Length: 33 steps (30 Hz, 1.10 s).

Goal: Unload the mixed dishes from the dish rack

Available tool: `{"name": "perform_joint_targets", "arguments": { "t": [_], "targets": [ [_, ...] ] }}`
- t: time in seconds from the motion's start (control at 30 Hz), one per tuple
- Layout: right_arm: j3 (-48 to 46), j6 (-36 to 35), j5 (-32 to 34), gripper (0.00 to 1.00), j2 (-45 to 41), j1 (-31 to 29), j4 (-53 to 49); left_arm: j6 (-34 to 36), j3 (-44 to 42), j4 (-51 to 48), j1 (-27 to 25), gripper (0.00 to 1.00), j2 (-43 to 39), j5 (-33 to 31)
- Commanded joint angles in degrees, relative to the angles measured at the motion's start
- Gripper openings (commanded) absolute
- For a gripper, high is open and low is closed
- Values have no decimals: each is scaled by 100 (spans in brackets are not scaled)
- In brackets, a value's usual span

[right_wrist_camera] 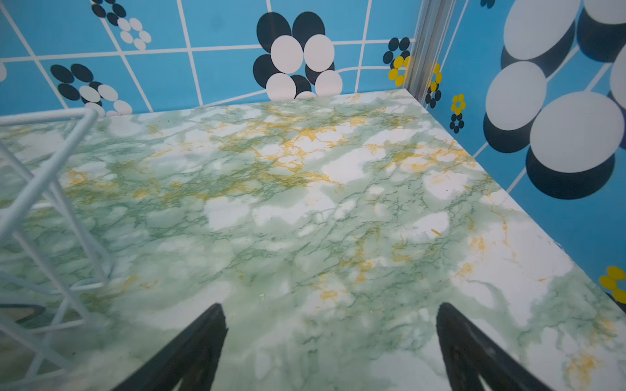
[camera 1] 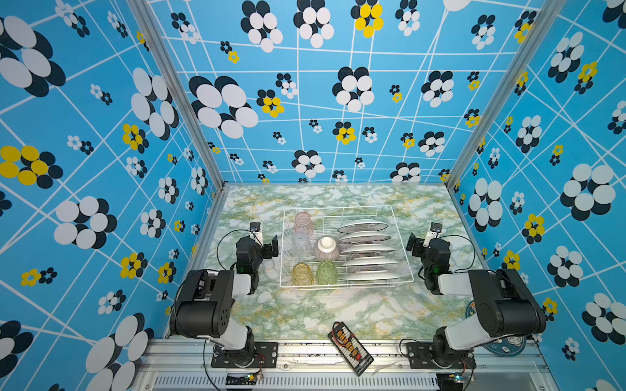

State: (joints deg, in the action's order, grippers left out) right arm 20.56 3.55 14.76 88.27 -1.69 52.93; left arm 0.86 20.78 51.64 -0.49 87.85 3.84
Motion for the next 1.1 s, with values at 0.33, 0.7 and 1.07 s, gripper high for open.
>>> {"name": "perform_joint_targets", "arguments": {
  "t": [0.33, 0.7, 1.07],
  "targets": [
    [123, -86, -108, 99, 24, 2, -81, -42, 155, -5, 23, 99, 74, 67],
    [124, -83, -114, 99, 24, 2, -89, -99, 158, -26, 89, 77, 83, 218],
    [141, -14, 6, 89, -5, 2, -131, -258, 981, -2198, 130, 44, -1038, -14]
  ]
}}
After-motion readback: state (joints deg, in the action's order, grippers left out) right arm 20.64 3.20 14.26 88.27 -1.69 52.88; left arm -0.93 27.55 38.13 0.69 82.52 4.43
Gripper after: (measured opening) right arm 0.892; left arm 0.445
